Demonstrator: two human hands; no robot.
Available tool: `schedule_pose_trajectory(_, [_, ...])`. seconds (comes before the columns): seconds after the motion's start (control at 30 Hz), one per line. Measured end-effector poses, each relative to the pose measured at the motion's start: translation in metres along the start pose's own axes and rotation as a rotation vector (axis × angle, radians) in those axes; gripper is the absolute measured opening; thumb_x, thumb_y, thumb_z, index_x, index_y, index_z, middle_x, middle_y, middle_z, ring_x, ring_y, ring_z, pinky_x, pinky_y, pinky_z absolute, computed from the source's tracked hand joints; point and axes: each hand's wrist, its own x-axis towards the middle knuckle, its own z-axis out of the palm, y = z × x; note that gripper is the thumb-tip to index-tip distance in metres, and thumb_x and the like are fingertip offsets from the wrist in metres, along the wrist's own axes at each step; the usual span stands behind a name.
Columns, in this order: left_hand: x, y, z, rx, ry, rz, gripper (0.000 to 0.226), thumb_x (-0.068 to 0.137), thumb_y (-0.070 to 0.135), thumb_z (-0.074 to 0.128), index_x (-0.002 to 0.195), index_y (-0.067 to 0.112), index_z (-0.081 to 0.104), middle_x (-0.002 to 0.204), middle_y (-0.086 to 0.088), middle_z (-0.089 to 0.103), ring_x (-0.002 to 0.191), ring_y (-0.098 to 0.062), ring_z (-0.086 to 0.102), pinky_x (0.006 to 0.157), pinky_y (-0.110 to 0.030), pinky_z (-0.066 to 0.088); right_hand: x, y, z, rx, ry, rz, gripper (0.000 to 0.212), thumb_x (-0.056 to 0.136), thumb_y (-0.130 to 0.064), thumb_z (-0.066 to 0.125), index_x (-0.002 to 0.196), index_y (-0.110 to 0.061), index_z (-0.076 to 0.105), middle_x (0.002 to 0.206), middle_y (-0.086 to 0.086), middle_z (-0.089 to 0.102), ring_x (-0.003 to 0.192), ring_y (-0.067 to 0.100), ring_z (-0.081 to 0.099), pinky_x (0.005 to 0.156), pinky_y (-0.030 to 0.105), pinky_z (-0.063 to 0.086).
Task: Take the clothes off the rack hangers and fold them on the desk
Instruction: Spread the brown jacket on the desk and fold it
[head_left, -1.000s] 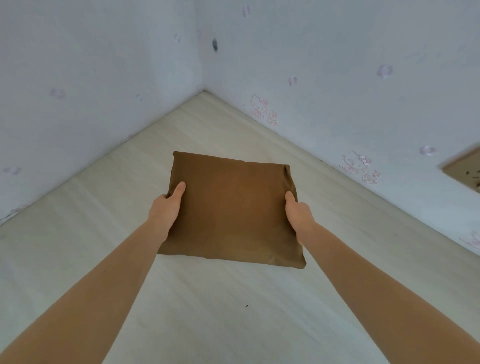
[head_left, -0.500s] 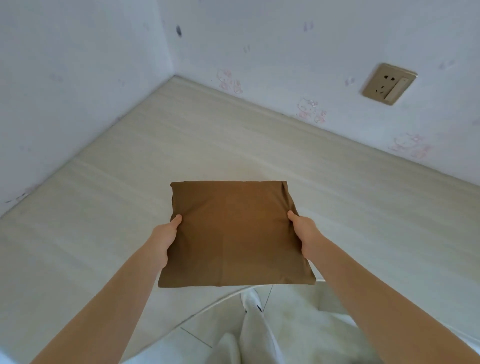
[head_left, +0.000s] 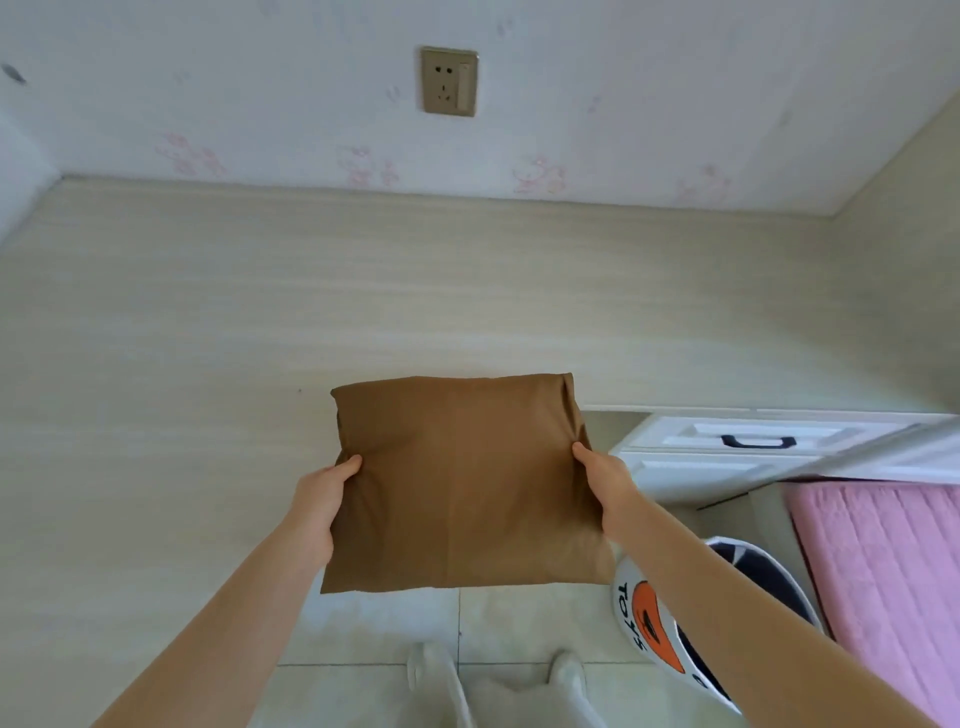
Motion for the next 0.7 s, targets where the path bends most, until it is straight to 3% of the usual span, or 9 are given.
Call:
schedule_pose_trajectory(0.17, [-0.029,-0.042,0.104,0.119,-0.133,-0.036,0.039,0.088,0.033,0.068,0.115,0.003,0.066,0.105,-0.015,0.069,0.096,-0.034,0.065,0.096,-0.048,0.049,0.007,0.051,-0.116,0.137,0.119,0.057,0.046,0.097,-0.035,0.052,0.132,-0.006,0.053,0.122,0.011,0.06,0.111,0.03,0.054,0.098,0.04,0.041])
schedule_pose_trajectory(0.3, [-0.057,-0.089,0.187,0.211,-0.214,-0.032,0.035,0.092,0.029,0.065,0.114,0.002,0.064,0.103,-0.015,0.069,0.091,-0.031,0.066,0.08,-0.039,0.05,0.014,0.098,-0.209,0.195,0.222,0.104,0.042,0.098,-0.033,0.052,0.129,-0.005,0.054,0.109,0.011,0.06,0.106,0.031,0.055,0.102,0.043,0.041])
schedule_pose_trajectory(0.5, [-0.088,-0.169,0.297,0.299,-0.234,0.013,0.039,0.096,0.03,0.058,0.129,0.011,0.058,0.112,-0.01,0.064,0.102,-0.033,0.061,0.097,-0.05,0.047,0.023,0.163,-0.324,0.338,0.277,0.162,0.018,0.099,-0.027,0.05,0.11,-0.017,0.06,0.088,0.001,0.058,0.097,0.026,0.053,0.098,0.041,0.043])
schedule_pose_trajectory(0.63, [-0.09,-0.214,0.372,0.33,-0.256,-0.002,0.039,0.095,0.032,0.059,0.129,0.013,0.06,0.118,-0.01,0.066,0.103,-0.034,0.062,0.097,-0.054,0.047,0.054,0.209,-0.387,0.362,0.377,0.117,0.032,0.1,-0.027,0.048,0.123,-0.011,0.063,0.106,0.006,0.063,0.097,0.023,0.055,0.096,0.039,0.045])
schedule_pose_trajectory(0.7, [-0.087,-0.23,0.398,0.33,-0.266,-0.012,0.037,0.095,0.032,0.059,0.128,0.015,0.06,0.12,-0.01,0.065,0.103,-0.033,0.062,0.097,-0.054,0.048,0.068,0.226,-0.406,0.373,0.41,0.099,0.03,0.101,-0.026,0.047,0.118,-0.01,0.065,0.11,0.011,0.064,0.101,0.028,0.057,0.091,0.037,0.045])
